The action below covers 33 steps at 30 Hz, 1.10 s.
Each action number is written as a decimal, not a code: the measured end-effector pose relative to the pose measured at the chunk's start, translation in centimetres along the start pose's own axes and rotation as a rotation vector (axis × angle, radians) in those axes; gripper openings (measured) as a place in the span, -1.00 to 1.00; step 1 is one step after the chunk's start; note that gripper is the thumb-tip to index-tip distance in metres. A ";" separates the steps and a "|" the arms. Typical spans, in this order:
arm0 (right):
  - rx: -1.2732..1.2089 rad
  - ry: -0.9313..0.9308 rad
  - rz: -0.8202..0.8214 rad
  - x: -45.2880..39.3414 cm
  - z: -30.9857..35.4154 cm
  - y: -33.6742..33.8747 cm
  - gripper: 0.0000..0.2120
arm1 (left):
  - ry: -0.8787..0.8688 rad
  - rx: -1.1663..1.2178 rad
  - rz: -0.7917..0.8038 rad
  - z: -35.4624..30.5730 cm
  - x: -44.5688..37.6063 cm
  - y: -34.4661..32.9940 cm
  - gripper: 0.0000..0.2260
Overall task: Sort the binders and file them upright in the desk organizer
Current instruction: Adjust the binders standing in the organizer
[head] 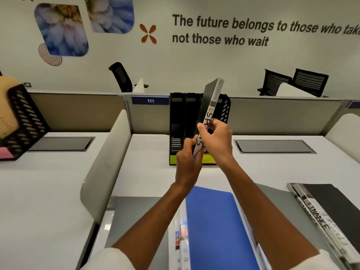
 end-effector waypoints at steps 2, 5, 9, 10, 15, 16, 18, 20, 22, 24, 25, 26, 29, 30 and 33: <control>0.068 0.048 -0.042 -1.3 -0.2 1.3 -0.86 | -0.009 0.028 0.005 -0.4 -0.9 -1.9 -0.79; 0.091 0.086 -0.089 -3.4 -1.2 3.0 -0.86 | -0.023 0.052 0.005 -1.0 -2.6 -4.7 -0.71; 0.073 0.096 -0.143 -5.6 -2.6 4.7 -0.86 | -0.020 0.037 0.038 -0.9 -5.0 -7.4 -0.55; 0.067 0.094 -0.158 -6.1 -3.1 5.0 -0.83 | -0.020 0.028 0.058 -0.8 -5.6 -8.1 -0.52; 0.043 0.085 -0.239 -8.4 -5.1 6.0 -0.68 | -0.002 -0.112 0.148 1.1 -7.5 -9.4 -0.41; 0.035 0.087 -0.252 -8.9 -5.4 5.9 -0.68 | 0.014 -0.151 0.144 2.0 -7.6 -9.2 -0.42; 0.014 0.081 -0.270 -9.6 -5.9 5.6 -0.67 | 0.097 -0.218 0.161 4.7 -7.6 -8.8 -0.42; -0.016 0.076 -0.291 -10.3 -6.3 5.0 -0.68 | 0.181 -0.305 0.200 7.8 -7.4 -8.3 -0.44; -0.033 0.091 -0.326 -10.8 -6.5 4.4 -0.71 | 0.222 -0.419 0.239 10.6 -7.2 -7.8 -0.45; -0.055 0.100 -0.361 -11.4 -6.9 3.9 -0.73 | 0.227 -0.556 0.300 12.9 -7.2 -7.5 -0.44; -0.067 0.102 -0.373 -11.8 -7.2 3.6 -0.75 | 0.209 -0.630 0.334 13.9 -7.4 -7.4 -0.43; -0.073 0.103 -0.380 -12.1 -7.6 3.2 -0.76 | 0.188 -0.703 0.365 14.7 -7.5 -7.4 -0.42; -0.089 0.104 -0.366 -13.0 -8.8 1.7 -0.77 | 0.168 -0.865 0.437 16.8 -8.4 -7.4 -0.38; -0.094 0.107 -0.359 -13.1 -9.1 1.2 -0.76 | 0.172 -0.908 0.453 17.4 -8.7 -7.3 -0.37; -0.102 0.107 -0.342 -13.5 -10.6 -0.7 -0.74 | 0.203 -1.033 0.480 19.4 -9.8 -7.3 -0.36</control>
Point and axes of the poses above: each hand's wrist, its own x-axis away from the middle knuckle, its own y-axis out of the back of the hand, z = x × y, the point moved 8 cm from there along -x, towards the middle knuckle, and after that the axes turned 11 degrees about y, right-handed, at the moved point
